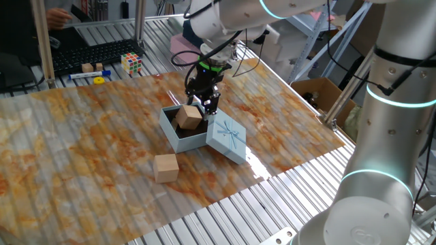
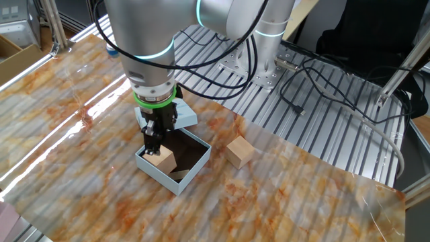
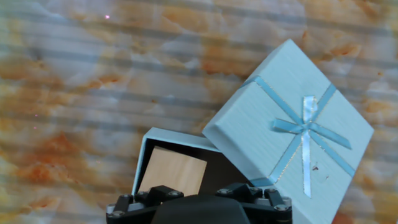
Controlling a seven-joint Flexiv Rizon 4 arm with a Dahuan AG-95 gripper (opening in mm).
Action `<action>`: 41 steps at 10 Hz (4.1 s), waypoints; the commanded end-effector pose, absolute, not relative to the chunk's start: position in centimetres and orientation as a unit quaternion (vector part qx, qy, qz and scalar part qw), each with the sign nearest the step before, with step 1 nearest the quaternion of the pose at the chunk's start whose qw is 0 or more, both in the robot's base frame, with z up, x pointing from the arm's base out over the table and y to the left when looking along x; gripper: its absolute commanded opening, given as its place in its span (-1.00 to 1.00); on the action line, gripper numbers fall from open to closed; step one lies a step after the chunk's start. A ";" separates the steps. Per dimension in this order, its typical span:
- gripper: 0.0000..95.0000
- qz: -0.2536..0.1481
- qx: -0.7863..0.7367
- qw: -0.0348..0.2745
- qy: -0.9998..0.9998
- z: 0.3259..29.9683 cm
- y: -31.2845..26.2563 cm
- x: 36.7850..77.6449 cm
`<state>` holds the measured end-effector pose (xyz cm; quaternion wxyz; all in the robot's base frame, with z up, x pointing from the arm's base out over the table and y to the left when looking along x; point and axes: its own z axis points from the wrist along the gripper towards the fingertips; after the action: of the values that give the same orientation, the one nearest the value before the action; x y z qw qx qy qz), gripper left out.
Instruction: Take everything out of the gift box
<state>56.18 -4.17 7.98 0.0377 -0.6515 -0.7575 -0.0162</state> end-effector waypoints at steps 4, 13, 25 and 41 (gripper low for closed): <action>0.60 -0.014 -0.653 0.035 -0.756 7.6 -3.9 57.0; 0.60 -0.014 -0.662 0.037 -0.749 7.0 -3.0 58.1; 0.60 -0.015 -0.658 0.034 -0.752 6.4 -3.0 58.7; 0.60 -0.022 -0.634 0.023 -0.773 6.7 -2.8 57.7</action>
<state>57.67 -2.78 6.75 0.0226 -0.6343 -0.7724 -0.0217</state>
